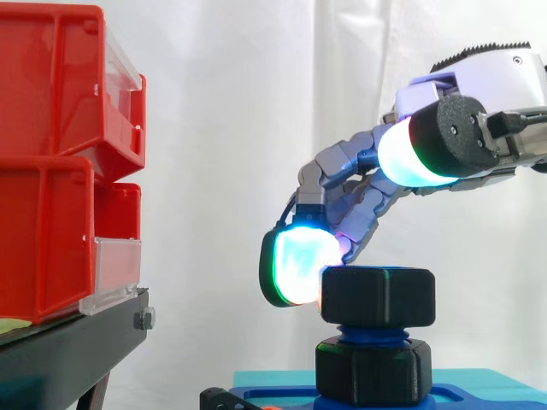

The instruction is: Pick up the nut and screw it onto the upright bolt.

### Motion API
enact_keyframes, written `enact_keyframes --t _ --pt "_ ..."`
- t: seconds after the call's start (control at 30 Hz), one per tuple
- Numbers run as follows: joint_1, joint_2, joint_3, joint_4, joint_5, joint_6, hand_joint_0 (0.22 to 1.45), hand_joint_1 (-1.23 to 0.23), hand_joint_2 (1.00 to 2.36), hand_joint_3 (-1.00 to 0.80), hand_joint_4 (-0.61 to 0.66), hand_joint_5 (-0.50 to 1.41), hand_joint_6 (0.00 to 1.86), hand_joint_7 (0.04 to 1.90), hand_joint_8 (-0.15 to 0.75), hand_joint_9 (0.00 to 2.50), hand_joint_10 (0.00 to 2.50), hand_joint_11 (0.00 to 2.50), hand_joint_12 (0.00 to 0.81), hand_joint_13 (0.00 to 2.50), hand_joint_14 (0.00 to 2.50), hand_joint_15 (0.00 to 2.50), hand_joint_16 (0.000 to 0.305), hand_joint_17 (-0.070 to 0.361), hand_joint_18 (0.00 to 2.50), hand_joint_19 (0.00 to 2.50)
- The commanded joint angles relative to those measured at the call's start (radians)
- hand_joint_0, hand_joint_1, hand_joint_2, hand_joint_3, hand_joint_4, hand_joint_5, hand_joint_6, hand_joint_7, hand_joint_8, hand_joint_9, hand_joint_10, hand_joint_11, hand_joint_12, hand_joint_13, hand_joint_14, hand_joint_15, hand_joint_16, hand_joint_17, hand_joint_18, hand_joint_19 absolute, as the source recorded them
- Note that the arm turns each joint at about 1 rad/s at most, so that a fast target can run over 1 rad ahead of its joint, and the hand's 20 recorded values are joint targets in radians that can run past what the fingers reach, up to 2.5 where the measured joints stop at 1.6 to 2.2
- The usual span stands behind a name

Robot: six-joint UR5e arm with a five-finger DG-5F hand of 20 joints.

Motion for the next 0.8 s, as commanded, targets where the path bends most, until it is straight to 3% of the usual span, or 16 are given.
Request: enact_keyframes --t 0.0,0.2,0.5,0.6,0.77 --pt "-0.018 0.000 0.000 -0.020 -0.022 0.000 0.53 -0.17 1.00 -0.50 0.29 -0.05 0.50 1.11 0.262 0.71 0.00 0.00 0.303 0.36 0.00 0.00 0.028 0.064 0.00 0.00" --pt "-0.029 0.000 0.000 -0.023 -0.034 0.000 0.53 -0.18 1.00 -0.50 0.28 -0.05 0.50 1.17 0.263 0.71 0.00 0.00 0.300 0.37 0.00 0.00 0.028 0.062 0.00 0.00" --pt "-0.032 0.000 0.000 -0.017 -0.036 0.000 0.53 -0.19 1.00 -0.50 0.27 -0.03 0.50 1.34 0.270 0.75 0.00 0.00 0.296 0.40 0.00 0.00 0.026 0.059 0.00 0.00" --pt "-0.035 0.000 0.000 -0.016 -0.036 0.001 0.53 -0.19 1.00 -0.50 0.26 -0.03 0.50 1.34 0.269 0.75 0.00 0.00 0.295 0.40 0.00 0.00 0.026 0.059 0.00 0.00" --pt "-0.038 0.000 0.005 -0.016 -0.048 0.003 0.53 -0.19 1.00 -0.50 0.28 -0.06 0.50 1.16 0.267 0.75 0.00 0.00 0.295 0.40 0.00 0.00 0.026 0.059 0.00 0.00"
